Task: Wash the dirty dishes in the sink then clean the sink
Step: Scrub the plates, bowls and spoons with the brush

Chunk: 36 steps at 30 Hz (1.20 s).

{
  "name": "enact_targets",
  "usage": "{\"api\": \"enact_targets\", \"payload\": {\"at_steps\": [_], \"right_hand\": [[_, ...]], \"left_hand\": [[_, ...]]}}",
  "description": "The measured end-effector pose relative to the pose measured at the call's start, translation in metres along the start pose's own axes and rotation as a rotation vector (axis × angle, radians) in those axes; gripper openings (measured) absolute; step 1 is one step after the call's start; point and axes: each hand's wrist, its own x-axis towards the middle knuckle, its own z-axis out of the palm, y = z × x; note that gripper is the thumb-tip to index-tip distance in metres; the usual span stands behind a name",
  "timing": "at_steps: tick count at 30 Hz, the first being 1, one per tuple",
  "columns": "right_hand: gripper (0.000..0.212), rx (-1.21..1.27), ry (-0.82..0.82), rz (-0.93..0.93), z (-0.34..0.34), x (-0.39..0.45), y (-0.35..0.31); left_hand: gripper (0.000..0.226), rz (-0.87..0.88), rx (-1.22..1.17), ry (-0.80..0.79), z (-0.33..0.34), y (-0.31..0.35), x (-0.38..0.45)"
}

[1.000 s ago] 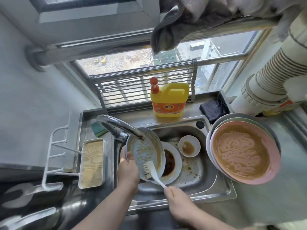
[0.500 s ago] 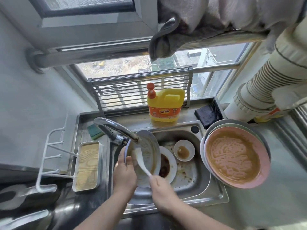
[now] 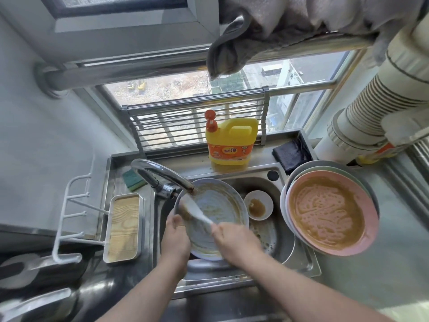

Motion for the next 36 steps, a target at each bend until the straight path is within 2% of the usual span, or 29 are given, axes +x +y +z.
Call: {"api": "enact_targets", "payload": {"at_steps": [2, 5, 8, 11, 14, 19, 22, 25, 26, 28, 30, 31, 33, 36], "right_hand": [[0.06, -0.061, 0.063, 0.084, -0.035, 0.023, 0.012], [0.061, -0.106, 0.106, 0.156, -0.053, 0.021, 0.058], [0.061, 0.156, 0.151, 0.134, -0.034, -0.01, 0.084], [0.042, 0.47, 0.38, 0.067, -0.026, -0.034, 0.088], [0.022, 0.484, 0.6, 0.088, -0.046, -0.05, 0.098], [0.018, 0.217, 0.72, 0.19, -0.1, -0.074, 0.168], [0.016, 0.105, 0.696, 0.343, -0.124, -0.09, 0.215], [0.029, 0.068, 0.675, 0.436, -0.145, -0.103, 0.24], [0.036, 0.056, 0.693, 0.442, -0.15, -0.107, 0.24], [0.045, 0.079, 0.762, 0.414, -0.153, -0.114, 0.224], [0.047, 0.163, 0.78, 0.295, -0.143, -0.116, 0.188], [0.048, 0.218, 0.734, 0.211, -0.131, -0.113, 0.166], [0.048, 0.296, 0.533, 0.063, -0.097, -0.101, 0.123], [0.043, 0.284, 0.123, -0.004, -0.037, -0.054, 0.087]], "left_hand": [[0.032, -0.038, -0.056, -0.046, 0.0, 0.007, -0.006], [0.031, -0.214, -0.278, -0.037, -0.006, 0.024, -0.003], [0.036, -0.285, -0.353, -0.108, -0.006, 0.031, -0.01], [0.038, -0.324, -0.368, -0.258, 0.007, 0.028, -0.025], [0.039, -0.377, -0.362, -0.38, 0.034, 0.028, -0.041], [0.025, -0.232, -0.112, -0.625, 0.107, 0.045, -0.065], [0.03, -0.071, 0.076, -0.736, 0.153, 0.058, -0.076], [0.037, 0.041, 0.134, -0.845, 0.185, 0.063, -0.085], [0.039, 0.056, 0.104, -0.846, 0.189, 0.061, -0.085], [0.039, 0.1, 0.069, -0.732, 0.184, 0.052, -0.078], [0.034, 0.102, 0.09, -0.568, 0.164, 0.034, -0.061], [0.032, 0.08, 0.122, -0.491, 0.149, 0.023, -0.052], [0.027, 0.008, 0.253, -0.357, 0.115, -0.001, -0.029], [0.032, -0.14, 0.451, -0.174, 0.066, -0.038, 0.008]]}}
